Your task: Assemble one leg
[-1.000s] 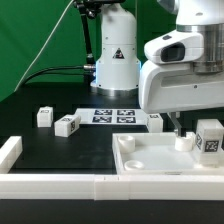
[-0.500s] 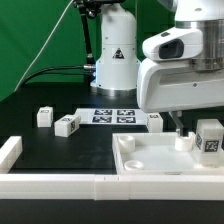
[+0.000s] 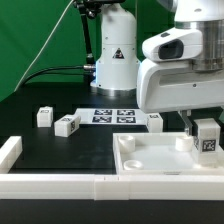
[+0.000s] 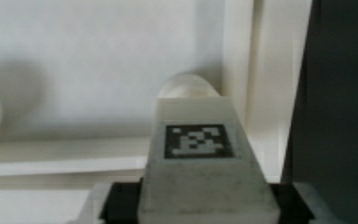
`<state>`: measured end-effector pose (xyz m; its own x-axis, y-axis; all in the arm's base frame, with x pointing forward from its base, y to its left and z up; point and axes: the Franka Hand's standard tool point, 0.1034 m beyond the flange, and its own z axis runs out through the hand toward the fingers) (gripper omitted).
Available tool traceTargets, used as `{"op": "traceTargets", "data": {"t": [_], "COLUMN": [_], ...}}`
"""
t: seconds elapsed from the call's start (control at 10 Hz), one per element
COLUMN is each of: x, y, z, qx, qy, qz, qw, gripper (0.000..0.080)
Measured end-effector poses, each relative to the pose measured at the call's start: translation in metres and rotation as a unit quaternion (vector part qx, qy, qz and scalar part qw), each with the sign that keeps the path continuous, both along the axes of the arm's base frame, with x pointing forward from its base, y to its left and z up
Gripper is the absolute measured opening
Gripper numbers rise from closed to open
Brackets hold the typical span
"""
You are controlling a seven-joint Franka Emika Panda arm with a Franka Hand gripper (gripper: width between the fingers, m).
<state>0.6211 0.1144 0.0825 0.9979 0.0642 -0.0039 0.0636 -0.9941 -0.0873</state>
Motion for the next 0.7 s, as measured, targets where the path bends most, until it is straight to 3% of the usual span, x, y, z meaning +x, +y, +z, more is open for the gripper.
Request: {"op": "traceTargets", "data": {"t": [0.2,0.5,0.7], "x": [0.0000,0.0015,0.0014], "y": [0.0000,0.0012,0.0004], "z": [-0.0003,-0.0008,-0.0013], "qx": [0.000,0.000,-0.003], "qy": [0.001,0.006,0.020], "qz": [-0.023,-0.223,-0.386], "qw": [1.000,0.975,0.922], "gripper": [0.0291,0.0292,0.0292]}}
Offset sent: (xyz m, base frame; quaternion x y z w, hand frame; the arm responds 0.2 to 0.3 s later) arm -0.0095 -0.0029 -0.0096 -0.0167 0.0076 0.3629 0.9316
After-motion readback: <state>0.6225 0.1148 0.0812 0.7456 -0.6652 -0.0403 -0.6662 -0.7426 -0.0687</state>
